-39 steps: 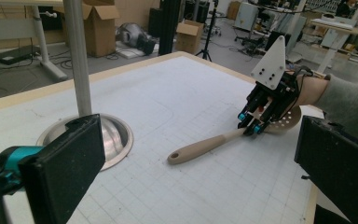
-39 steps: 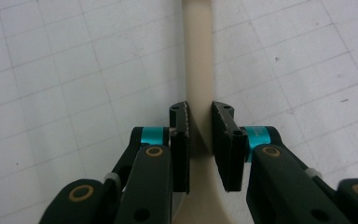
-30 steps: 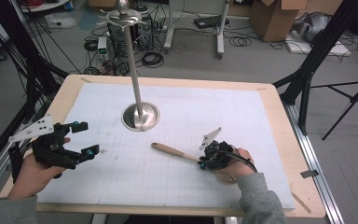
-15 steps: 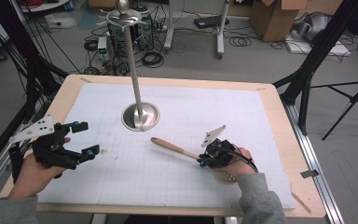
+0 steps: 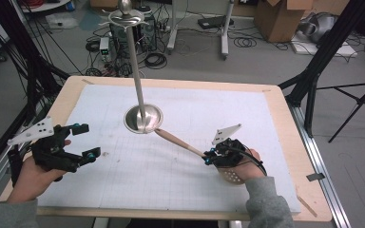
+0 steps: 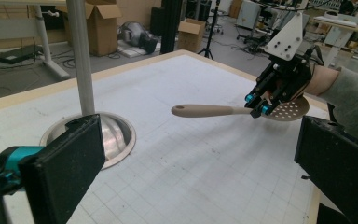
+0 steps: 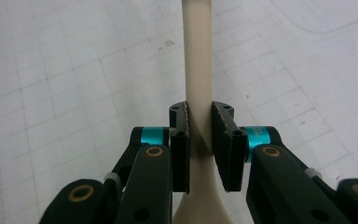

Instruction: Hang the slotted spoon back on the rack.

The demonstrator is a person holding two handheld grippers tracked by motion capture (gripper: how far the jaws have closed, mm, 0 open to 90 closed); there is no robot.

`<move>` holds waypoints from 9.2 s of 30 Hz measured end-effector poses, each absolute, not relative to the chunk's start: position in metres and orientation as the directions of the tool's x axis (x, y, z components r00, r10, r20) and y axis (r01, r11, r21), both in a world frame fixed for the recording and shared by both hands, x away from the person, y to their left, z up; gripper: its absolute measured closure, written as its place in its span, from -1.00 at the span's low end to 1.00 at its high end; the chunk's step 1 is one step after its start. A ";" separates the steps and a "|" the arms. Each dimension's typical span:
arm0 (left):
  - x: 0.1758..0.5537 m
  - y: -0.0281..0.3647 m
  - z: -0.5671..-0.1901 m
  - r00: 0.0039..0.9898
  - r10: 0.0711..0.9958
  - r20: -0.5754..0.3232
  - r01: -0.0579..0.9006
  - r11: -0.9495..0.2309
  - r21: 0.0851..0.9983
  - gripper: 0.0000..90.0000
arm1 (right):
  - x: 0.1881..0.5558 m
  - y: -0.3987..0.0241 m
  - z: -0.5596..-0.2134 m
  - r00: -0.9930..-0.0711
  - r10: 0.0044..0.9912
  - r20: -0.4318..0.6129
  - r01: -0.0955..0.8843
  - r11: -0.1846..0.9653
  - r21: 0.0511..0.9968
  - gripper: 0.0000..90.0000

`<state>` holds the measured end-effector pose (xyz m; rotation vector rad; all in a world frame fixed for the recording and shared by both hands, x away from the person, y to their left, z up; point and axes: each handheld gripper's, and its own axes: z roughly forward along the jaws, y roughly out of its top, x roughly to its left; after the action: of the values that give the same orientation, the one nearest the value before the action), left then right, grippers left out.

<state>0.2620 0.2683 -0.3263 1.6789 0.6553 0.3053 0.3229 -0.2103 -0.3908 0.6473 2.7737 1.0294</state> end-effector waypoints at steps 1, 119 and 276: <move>0.262 0.268 -0.326 0.804 0.575 -0.154 0.252 -0.094 0.963 -0.95 | 0.323 -0.210 -0.390 -0.903 0.428 0.042 0.350 0.674 0.650 0.74; 0.247 0.297 -0.341 0.767 0.614 -0.187 0.273 -0.048 0.961 -0.96 | 0.385 -0.202 -0.232 -0.867 0.484 0.120 0.264 0.243 0.934 0.73; 0.231 0.307 -0.345 0.757 0.628 -0.179 0.277 -0.060 0.959 -0.96 | 0.426 -0.094 -0.267 -0.858 0.511 0.049 0.251 0.334 0.908 -0.63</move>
<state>0.2314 0.3067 -0.3455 1.6492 0.7329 0.3338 0.4255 -0.0935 -0.2665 0.6880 2.3551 1.5357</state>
